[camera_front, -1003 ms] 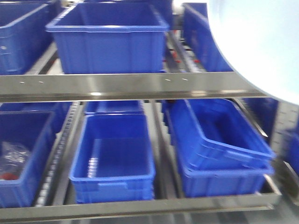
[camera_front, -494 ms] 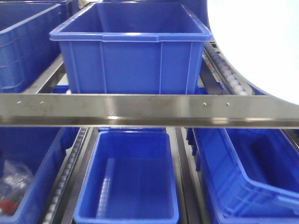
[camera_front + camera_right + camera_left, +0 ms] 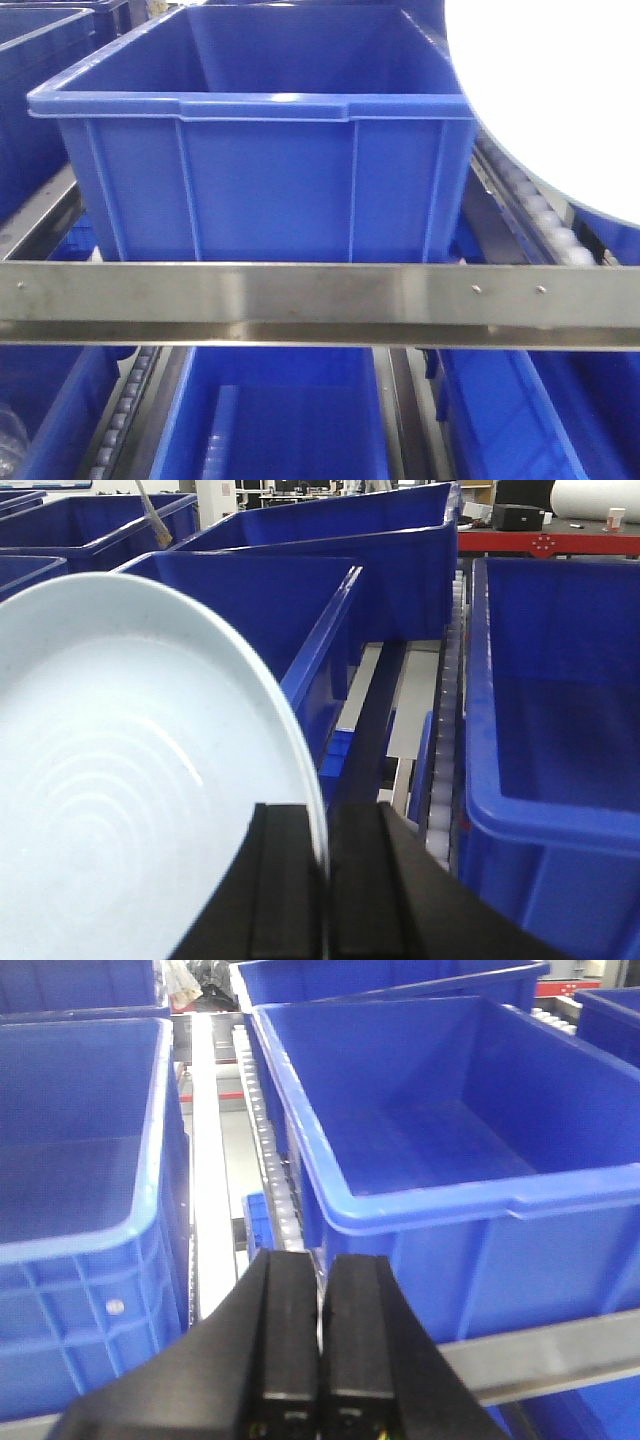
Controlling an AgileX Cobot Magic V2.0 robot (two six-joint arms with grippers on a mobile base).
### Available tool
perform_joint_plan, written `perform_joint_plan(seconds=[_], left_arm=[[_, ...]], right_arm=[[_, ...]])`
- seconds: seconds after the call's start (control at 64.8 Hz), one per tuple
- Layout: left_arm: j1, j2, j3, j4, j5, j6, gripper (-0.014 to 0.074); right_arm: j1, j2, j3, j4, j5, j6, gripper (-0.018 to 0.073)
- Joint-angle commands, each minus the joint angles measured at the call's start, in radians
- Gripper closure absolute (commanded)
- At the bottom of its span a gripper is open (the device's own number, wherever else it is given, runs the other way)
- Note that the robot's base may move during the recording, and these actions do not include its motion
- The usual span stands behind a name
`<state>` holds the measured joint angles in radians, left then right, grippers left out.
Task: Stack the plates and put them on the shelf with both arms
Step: 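Hold the plates in the right gripper while driving to the bin shelf, then lower the plates into the blue bin and open the right gripper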
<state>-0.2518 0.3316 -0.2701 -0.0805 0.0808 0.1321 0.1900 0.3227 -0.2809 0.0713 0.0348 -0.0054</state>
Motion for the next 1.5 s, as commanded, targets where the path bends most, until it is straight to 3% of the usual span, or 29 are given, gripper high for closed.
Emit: perform_joint_plan(seconds=[0.0, 0.432, 0.663, 1.003, 1.249, 1.481], left_arm=[[-0.001, 0.006, -0.030, -0.002, -0.081, -0.007, 0.0514], [-0.001, 0.006, -0.030, -0.002, -0.081, -0.007, 0.0514], [-0.001, 0.006, -0.030, -0.002, -0.081, -0.007, 0.0514], [-0.001, 0.006, -0.030, -0.002, -0.081, -0.007, 0.0514], [-0.001, 0.006, -0.030, -0.002, -0.081, -0.007, 0.0514], [-0.001, 0.006, -0.030, -0.002, -0.081, -0.007, 0.0514]], right_arm=[[-0.004, 0.004, -0.031, -0.004, -0.105, 0.000, 0.0510], [-0.004, 0.004, -0.031, -0.004, -0.107, 0.000, 0.0510], [-0.004, 0.004, -0.031, -0.004, -0.210, 0.000, 0.0510], [0.003, 0.022, -0.045, -0.001, -0.215, 0.014, 0.0510], [0.051, 0.247, -0.196, -0.002, -0.198, 0.016, 0.0510], [0.167, 0.591, -0.387, -0.003, -0.366, 0.016, 0.0510]])
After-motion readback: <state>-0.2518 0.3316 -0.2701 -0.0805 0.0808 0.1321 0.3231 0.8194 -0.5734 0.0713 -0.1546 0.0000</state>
